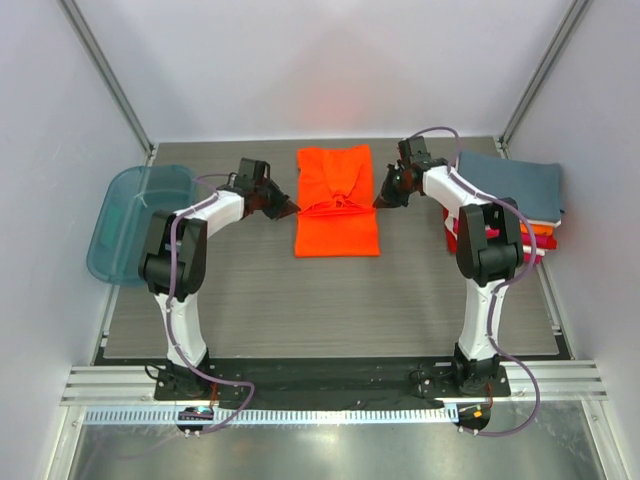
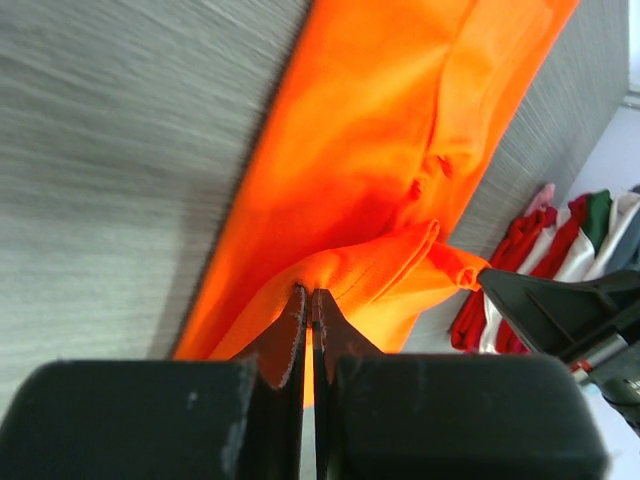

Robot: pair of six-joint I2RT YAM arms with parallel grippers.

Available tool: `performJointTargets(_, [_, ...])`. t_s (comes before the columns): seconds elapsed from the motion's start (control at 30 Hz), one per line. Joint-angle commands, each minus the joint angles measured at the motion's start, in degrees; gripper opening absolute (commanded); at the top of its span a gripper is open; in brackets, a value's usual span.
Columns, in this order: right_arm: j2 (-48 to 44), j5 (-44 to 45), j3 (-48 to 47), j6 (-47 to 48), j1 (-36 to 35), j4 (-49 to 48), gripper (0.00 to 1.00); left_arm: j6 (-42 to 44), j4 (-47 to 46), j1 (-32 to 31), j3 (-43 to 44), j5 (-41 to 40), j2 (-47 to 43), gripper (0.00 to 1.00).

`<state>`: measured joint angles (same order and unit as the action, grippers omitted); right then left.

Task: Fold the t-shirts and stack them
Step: Fold the tshirt

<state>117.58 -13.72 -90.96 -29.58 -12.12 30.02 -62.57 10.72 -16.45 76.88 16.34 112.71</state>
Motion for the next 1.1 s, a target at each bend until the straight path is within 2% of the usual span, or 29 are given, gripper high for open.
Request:
performJointTargets(0.0, [1.6,-0.87,-3.87,0.32,0.43,-0.23,0.08,0.87,-2.46,1.24,3.09,0.62,1.46,0.02])
performJointTargets(0.03, [2.04,-0.96,-4.4,0.05,0.52,-0.31,0.18,0.87,-2.55,1.42,3.53,0.62,2.07,0.05])
performJointTargets(0.07, [2.39,-1.14,-4.84,-0.03,0.52,-0.23,0.35,0.78,-2.55,1.51,3.8,0.62,2.34,0.12])
performJointTargets(0.1, [2.39,-1.49,-5.28,-0.04,0.43,-0.23,0.55,0.87,-2.46,1.85,4.58,1.84,2.52,0.38])
performJointTargets(0.13, [2.13,-1.66,-5.11,-0.12,0.52,-0.23,0.63,0.95,-2.46,2.03,4.85,3.16,2.61,0.47])
performJointTargets(0.2, [-0.05,-1.32,-3.36,0.05,0.43,-0.84,0.68,1.92,-1.32,2.3,5.3,4.4,2.0,0.54])
performJointTargets(0.3, [-2.79,-1.05,1.11,0.4,0.43,-1.98,0.66,3.85,0.09,2.21,2.77,3.88,-1.16,0.61])
performJointTargets(0.43, [-9.19,-2.37,9.29,0.4,0.34,-4.18,0.61,5.08,0.36,2.12,-3.57,3.44,-6.61,0.62])
performJointTargets(0.6, [-14.57,-5.27,20.44,0.23,-0.01,-8.48,0.54,5.96,-1.93,0.02,-13.4,5.28,-11.71,0.59])
performJointTargets(0.7, [-15.98,-5.36,24.14,0.23,-0.45,-9.54,0.51,6.58,-2.63,-1.91,-16.49,5.46,-12.33,0.58])
performJointTargets(0.87, [-15.45,-5.36,28.02,0.14,-0.97,-10.95,0.43,6.4,-4.04,-3.85,-19.22,5.28,-11.9,0.53])
performJointTargets(1.07, [-14.66,-5.53,31.63,0.14,-2.38,-13.23,0.4,7.37,-3.6,-4.29,-21.51,2.74,-12.95,0.49])
